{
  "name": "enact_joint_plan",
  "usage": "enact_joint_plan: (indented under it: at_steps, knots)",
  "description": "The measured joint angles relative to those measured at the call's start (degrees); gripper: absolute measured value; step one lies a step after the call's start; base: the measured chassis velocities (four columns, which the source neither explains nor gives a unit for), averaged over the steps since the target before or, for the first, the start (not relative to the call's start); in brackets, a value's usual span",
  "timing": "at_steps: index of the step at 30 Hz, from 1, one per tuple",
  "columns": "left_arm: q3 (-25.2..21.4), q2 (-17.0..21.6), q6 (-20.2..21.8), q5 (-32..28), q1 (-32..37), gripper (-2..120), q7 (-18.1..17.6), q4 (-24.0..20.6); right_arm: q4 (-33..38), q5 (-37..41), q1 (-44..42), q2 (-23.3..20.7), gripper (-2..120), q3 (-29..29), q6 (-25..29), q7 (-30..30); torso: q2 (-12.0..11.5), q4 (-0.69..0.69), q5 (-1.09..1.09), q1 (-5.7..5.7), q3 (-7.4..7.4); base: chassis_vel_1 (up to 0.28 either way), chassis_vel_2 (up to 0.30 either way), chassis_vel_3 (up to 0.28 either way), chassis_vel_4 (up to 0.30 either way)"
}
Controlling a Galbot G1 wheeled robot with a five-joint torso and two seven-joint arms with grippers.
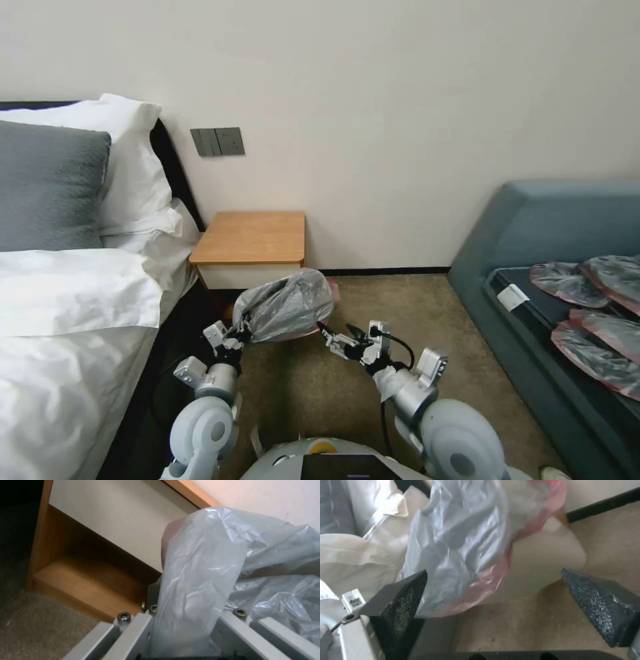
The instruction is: Pick up the garbage bag from the table and place it over the trash can.
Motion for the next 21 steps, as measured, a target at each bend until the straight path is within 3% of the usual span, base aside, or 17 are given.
enact_joint_plan:
  at_steps: [14, 21]
  knots:
    - [0.1, -0.2, 0.1, -1.2, 0.7, 2, -0.1, -0.4, -4.9, -1.7, 2.4, 1.2, 99, -1.4, 1.0, -6.5, 0.0, 0.00, 0.00, 0.00, 0.00, 0.000, 0.000, 0.000, 0.000]
    - [0.2, -0.2, 0.2, -1.4, 0.7, 2, -0.1, -0.5, -5.3, -2.6, 2.5, 1.9, 77, -1.9, 1.0, -7.0, 0.0, 0.00, 0.00, 0.00, 0.00, 0.000, 0.000, 0.000, 0.000]
